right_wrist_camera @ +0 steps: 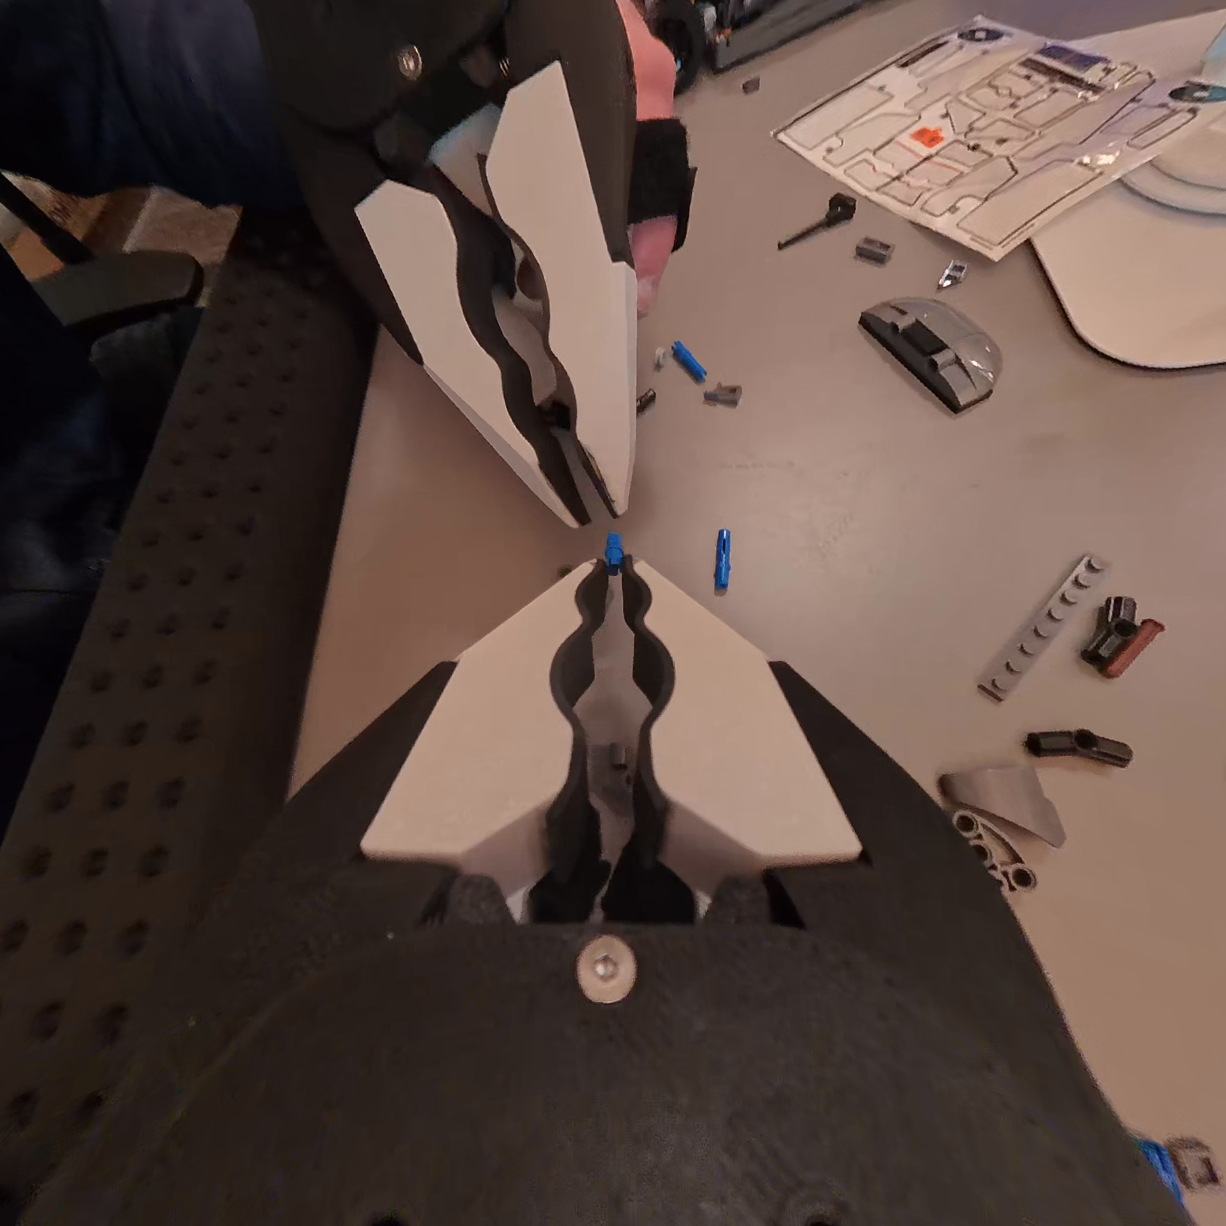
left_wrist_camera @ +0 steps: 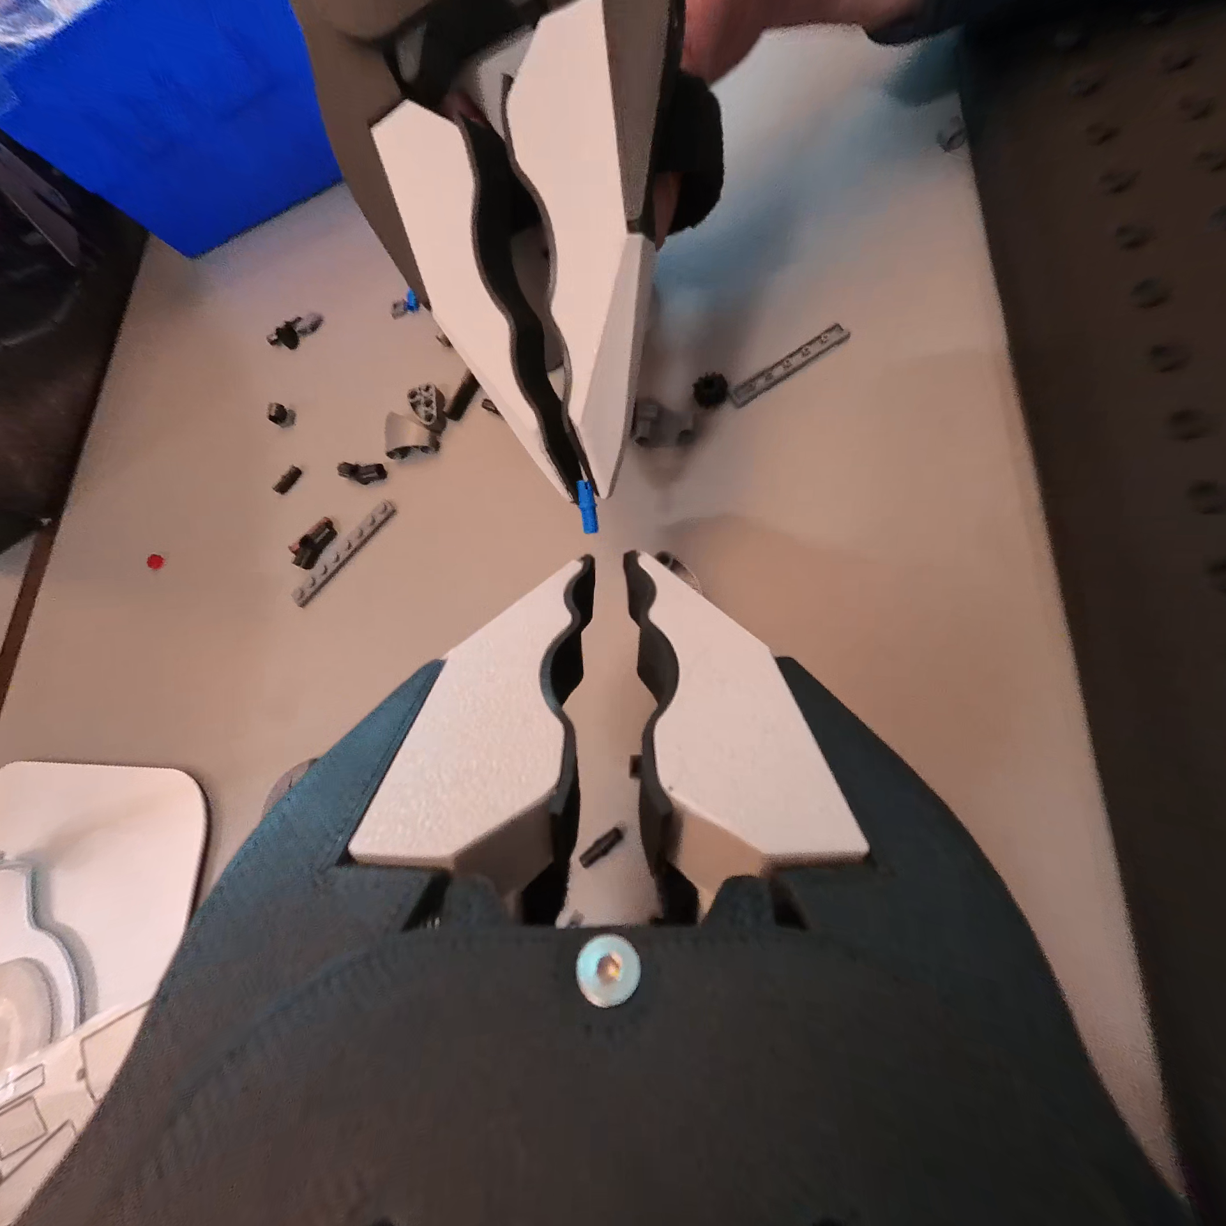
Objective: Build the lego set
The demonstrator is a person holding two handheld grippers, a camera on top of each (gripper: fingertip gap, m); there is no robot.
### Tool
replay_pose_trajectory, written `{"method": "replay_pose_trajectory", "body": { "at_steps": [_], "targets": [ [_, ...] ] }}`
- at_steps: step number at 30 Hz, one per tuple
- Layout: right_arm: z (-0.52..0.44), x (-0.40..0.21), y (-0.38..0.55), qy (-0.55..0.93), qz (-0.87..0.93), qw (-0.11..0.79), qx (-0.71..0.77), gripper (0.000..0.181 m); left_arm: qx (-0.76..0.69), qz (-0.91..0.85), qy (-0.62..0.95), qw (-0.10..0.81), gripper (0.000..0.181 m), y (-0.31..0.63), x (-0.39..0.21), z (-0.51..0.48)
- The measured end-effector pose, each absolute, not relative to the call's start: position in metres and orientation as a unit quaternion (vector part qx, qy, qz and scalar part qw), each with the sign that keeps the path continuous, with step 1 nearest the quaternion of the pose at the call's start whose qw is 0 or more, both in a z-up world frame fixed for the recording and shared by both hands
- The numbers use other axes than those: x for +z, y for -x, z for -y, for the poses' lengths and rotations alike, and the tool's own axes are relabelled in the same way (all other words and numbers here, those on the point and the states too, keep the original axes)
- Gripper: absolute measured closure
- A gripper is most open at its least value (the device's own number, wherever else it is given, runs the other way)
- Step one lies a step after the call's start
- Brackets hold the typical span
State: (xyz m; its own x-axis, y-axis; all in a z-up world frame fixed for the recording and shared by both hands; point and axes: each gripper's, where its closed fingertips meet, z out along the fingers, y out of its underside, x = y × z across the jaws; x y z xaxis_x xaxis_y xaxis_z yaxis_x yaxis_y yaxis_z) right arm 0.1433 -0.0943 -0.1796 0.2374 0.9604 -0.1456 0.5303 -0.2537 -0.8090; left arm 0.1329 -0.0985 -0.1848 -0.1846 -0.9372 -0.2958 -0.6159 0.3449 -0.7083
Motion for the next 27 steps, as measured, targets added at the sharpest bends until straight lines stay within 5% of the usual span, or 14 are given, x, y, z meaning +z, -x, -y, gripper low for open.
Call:
{"method": "replay_pose_trajectory", "body": {
  "at_steps": [11, 27],
  "targets": [
    [0.106, -0.203, -0.144, 0.725, 0.563, 0.27, 0.289, 0.179, -0.216, -0.748, 0.563, 0.278, 0.156, -0.129, -0.221, 0.115],
    [0.108, -0.212, -0.149, 0.733, 0.593, 0.251, 0.219, 0.178, -0.218, -0.757, 0.551, 0.276, 0.175, -0.132, -0.227, 0.112]
  ]
}}
